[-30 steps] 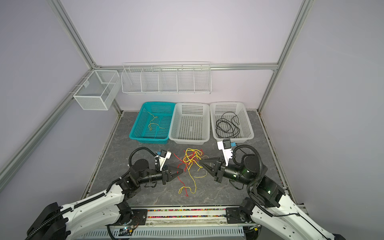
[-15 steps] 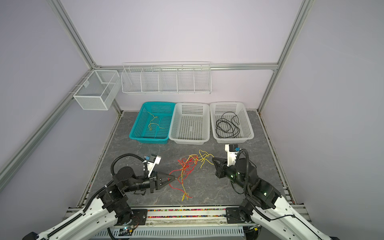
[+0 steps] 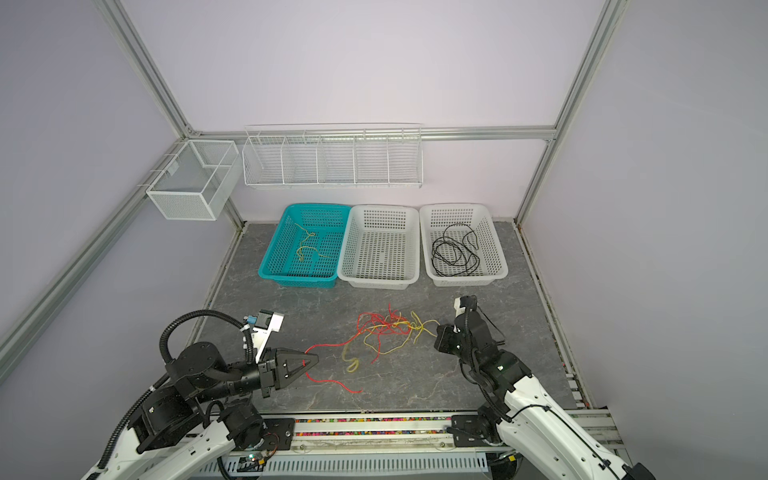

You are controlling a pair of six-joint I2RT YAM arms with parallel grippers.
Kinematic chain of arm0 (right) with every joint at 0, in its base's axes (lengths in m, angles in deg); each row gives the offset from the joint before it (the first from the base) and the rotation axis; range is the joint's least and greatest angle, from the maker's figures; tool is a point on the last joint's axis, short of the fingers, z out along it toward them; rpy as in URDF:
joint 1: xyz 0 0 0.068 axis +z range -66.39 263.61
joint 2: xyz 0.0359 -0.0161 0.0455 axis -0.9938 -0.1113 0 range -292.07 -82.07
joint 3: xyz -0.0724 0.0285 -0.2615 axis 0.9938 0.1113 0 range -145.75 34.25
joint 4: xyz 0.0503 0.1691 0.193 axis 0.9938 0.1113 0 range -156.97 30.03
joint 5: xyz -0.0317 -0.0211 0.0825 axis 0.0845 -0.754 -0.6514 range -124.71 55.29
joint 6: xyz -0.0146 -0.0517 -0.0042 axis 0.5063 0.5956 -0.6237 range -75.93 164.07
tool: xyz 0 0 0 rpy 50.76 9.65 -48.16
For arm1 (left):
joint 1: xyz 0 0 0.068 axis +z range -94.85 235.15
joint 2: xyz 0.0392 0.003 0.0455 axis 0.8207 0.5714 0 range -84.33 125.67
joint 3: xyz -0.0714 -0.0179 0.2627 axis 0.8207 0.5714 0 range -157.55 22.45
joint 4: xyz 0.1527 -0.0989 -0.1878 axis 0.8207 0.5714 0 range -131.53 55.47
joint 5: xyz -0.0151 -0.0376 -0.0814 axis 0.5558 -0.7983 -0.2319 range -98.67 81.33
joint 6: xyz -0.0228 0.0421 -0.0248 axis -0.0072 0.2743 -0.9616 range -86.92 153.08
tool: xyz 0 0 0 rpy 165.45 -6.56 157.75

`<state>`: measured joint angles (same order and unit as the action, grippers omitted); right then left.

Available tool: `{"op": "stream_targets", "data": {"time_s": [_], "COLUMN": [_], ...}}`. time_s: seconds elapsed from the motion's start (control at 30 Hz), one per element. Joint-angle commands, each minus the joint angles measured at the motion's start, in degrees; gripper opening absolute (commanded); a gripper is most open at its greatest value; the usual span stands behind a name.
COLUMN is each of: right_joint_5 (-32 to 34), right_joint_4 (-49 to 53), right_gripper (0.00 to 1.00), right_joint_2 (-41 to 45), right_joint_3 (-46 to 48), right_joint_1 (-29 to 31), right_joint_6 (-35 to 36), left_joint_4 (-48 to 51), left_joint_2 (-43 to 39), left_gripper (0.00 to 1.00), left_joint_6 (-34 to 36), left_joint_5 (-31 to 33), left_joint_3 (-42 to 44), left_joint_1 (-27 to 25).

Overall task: Untangle the cables
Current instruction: 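Pull the red wire away from the tangle with the left gripper, then carry the red wire to the middle white basket and release it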

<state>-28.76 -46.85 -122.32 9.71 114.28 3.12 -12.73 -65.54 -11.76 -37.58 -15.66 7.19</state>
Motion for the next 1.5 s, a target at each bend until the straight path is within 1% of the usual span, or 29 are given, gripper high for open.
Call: {"op": "stream_targets", "data": {"time_s": [0.0,0.03,0.07,0.17,0.3,0.43,0.53,0.67,0.8,0.87,1.0,1.1,1.17,1.33,1.47], "right_joint_5": [1.61,1.31,0.57,-2.28,-1.91,-3.61,-6.36,-9.97,-10.44,-10.64,-10.35,-9.93,-9.47,-9.03,-9.46], "right_joint_4": [-2.84,-3.98,-4.93,-8.78,-11.66,-15.41,-18.8,-22.11,-21.88,-21.79,-20.63,-19.5,-18.46,-17.57,-17.95], "right_gripper": [0.06,0.06,0.06,0.06,0.06,0.06,0.06,0.06,0.06,0.06,0.06,0.06,0.06,0.06,0.06], "right_joint_2": [-2.57,-3.55,-4.25,-6.12,-8.11,-13.18,-15.92,-15.47,-11.87,-9.52,-4.96,-2.39,-1.23,0.39,0.63], "right_joint_3": [2.18,2.98,3.68,5.39,6.73,7.47,7.92,8.28,8.7,9.14,9.91,10.29,10.27,10.4,10.33], "right_joint_1": [-2.08,-3.01,-3.89,-5.35,-5.53,-5.8,-5.85,-5.83,-5.86,-5.89,-5.87,-5.84,-5.89,-5.87,-5.85], "right_joint_6": [-0.98,-0.9,-0.89,-0.28,1.54,3.64,3.5,4.07,5.67,6.2,6.81,7.19,7.7,8.25,8.46], "left_joint_4": [2.92,3.07,4.86,10.89,13.55,14.62,16.36,16.19,17.47,18.21,18.09,15.55,13.6,13.96,15.85], "left_joint_2": [1.18,1.49,1.73,2.8,3.3,5.94,9.37,15.66,24.01,30.01,41.2,48.12,52.63,65.94,76.53], "left_gripper": [0.0,0.0,0.0,0.0,0.0,0.0,0.0,0.0,0.0,0.0,0.0,0.0,0.0,0.0,0.0], "left_joint_6": [-1.01,-1.01,-0.3,2.48,4.49,6.71,9.25,13.16,19.72,23.14,28.08,30.12,30.2,32.98,35.04], "left_joint_5": [-3.03,-4.66,-4.56,-2.16,1.13,3.25,4.99,5.19,7.17,8.66,7.32,6.66,5.8,9.09,11.63], "left_joint_3": [-2.64,-3.77,-5.31,-10.38,-19.16,-29.21,-32.27,-33.61,-38.36,-41.38,-47.81,-50.48,-51.95,-59.1,-65.65], "left_joint_1": [-0.13,-0.19,-0.12,-0.2,-0.17,-0.11,-0.12,-0.12,-0.11,0.34,3.59,7.0,9.35,12.46,13.77]}}
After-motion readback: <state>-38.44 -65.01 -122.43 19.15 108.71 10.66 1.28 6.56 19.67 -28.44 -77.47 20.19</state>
